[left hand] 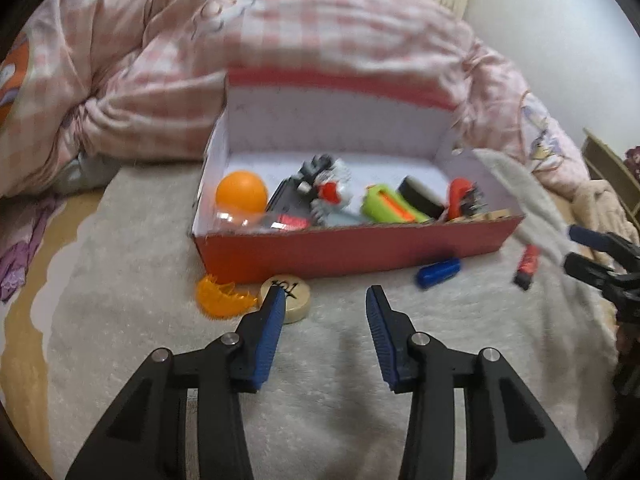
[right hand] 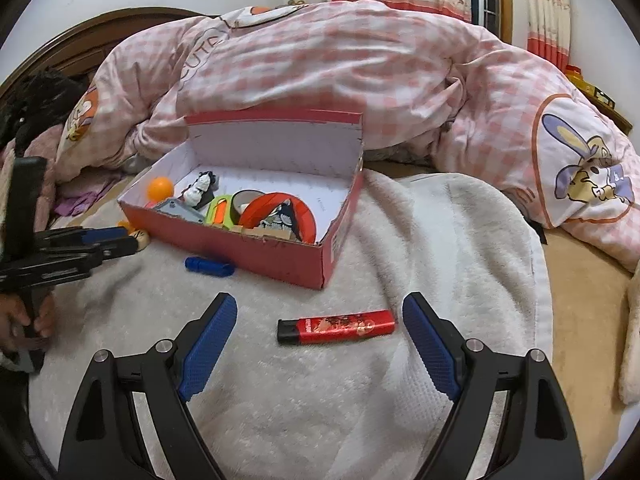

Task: Organize objects
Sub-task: 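Grasp the wooden chess disc with the left tool while the right tool grasps the red tube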

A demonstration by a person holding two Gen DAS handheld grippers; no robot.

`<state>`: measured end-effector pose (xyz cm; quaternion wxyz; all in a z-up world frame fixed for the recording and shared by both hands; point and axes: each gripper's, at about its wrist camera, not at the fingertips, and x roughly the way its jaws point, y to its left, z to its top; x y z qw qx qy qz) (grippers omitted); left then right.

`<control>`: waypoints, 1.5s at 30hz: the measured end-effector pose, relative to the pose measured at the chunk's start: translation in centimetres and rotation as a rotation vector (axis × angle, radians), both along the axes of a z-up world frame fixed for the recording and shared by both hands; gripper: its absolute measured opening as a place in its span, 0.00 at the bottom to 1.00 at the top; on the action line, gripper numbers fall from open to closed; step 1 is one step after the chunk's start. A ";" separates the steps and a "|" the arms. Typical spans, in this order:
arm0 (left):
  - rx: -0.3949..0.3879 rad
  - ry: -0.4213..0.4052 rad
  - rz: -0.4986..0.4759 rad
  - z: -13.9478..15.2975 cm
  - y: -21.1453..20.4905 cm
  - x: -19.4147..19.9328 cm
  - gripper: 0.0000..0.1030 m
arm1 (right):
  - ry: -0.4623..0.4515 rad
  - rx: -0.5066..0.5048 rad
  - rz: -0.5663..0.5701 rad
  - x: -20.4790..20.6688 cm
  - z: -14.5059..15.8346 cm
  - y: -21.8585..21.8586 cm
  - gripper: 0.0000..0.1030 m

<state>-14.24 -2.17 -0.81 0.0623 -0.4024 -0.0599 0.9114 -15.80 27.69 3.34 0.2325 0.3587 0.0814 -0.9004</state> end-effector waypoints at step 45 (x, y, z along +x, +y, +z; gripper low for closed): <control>0.071 -0.069 0.015 -1.3 -1.6 -1.3 0.30 | -0.165 0.121 0.022 -4.5 -5.7 -1.2 0.85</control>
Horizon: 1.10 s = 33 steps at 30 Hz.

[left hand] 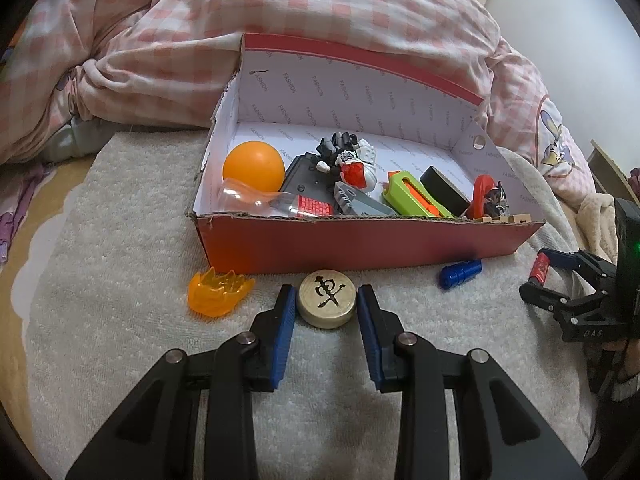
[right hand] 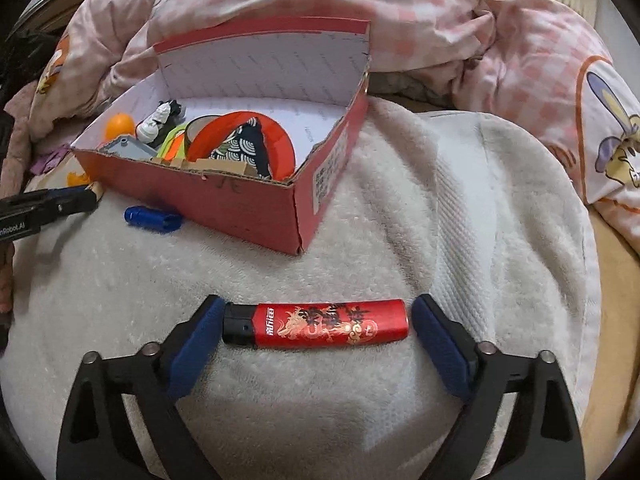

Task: Organize objects
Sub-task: 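Grasp the wooden chess disc with the left tool while the right tool grasps the red tube, then carry the wooden disc and the red tube up over the shoebox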

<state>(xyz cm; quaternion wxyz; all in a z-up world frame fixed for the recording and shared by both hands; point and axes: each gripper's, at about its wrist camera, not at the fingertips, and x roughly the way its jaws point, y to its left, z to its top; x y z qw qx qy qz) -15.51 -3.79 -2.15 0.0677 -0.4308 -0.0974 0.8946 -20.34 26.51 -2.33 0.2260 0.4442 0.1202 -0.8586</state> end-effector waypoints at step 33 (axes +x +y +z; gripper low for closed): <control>-0.023 0.105 -0.099 3.5 2.8 1.7 0.30 | 0.197 -0.077 0.008 4.1 6.0 -2.4 0.82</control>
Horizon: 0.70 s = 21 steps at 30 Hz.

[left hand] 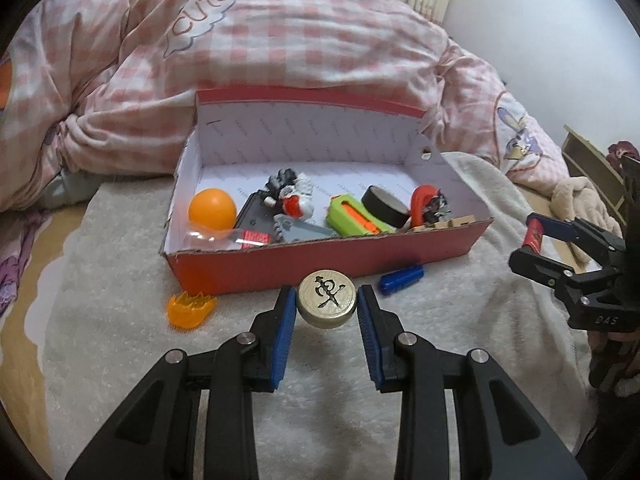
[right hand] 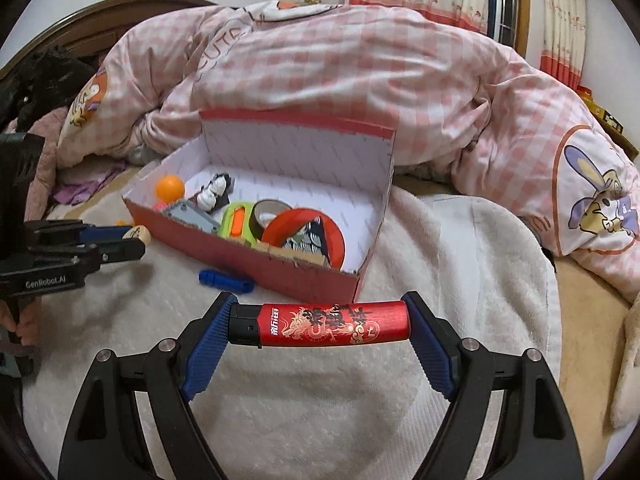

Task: Organize objects
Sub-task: 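Carry the wooden disc and the red tube up over the shoebox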

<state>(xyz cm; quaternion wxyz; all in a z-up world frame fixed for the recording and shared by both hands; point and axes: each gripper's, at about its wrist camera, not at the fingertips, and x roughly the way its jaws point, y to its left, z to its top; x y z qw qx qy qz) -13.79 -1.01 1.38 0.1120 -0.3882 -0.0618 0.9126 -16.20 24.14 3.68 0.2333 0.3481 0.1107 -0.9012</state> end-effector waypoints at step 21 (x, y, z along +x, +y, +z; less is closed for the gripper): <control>0.007 0.141 0.108 2.5 -3.3 -1.6 0.30 | 0.067 -0.123 -0.017 -0.8 2.1 -1.8 0.82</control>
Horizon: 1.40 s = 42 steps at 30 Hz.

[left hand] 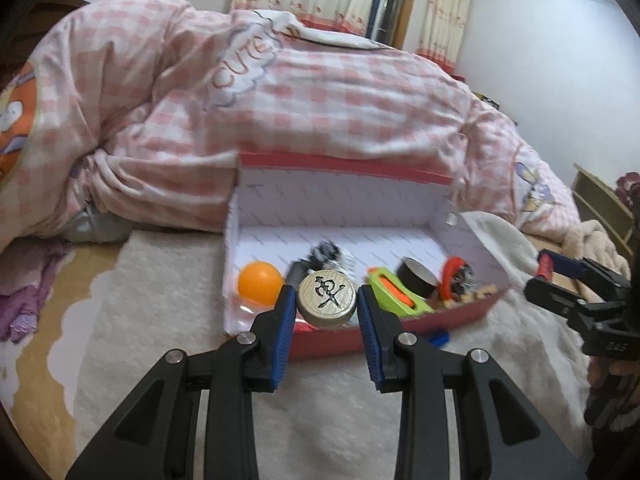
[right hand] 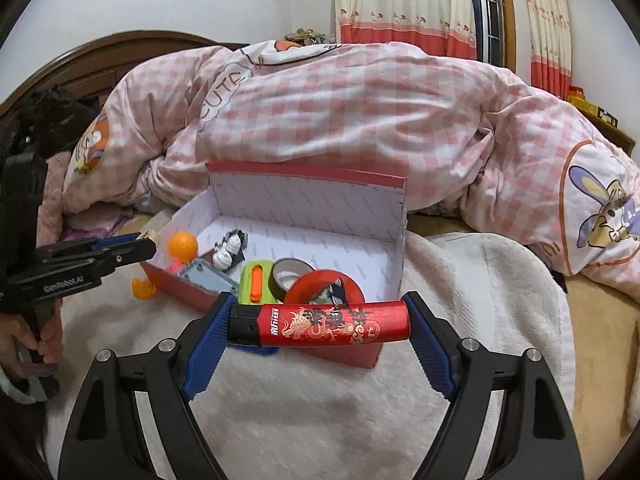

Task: Organize objects
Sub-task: 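Carry the wooden disc and the red tube up over the shoebox, then lower the wooden disc into the shoebox and open the left tool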

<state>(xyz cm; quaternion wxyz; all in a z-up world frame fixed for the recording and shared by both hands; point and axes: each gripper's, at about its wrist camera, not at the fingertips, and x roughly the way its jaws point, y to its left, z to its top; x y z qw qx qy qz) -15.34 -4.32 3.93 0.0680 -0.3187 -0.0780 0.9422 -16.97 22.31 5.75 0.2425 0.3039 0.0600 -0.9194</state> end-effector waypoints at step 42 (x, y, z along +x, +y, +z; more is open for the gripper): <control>-0.075 -0.044 -0.002 -2.1 -0.1 -4.5 0.30 | 0.007 0.029 -0.032 -4.6 -3.1 -4.4 0.82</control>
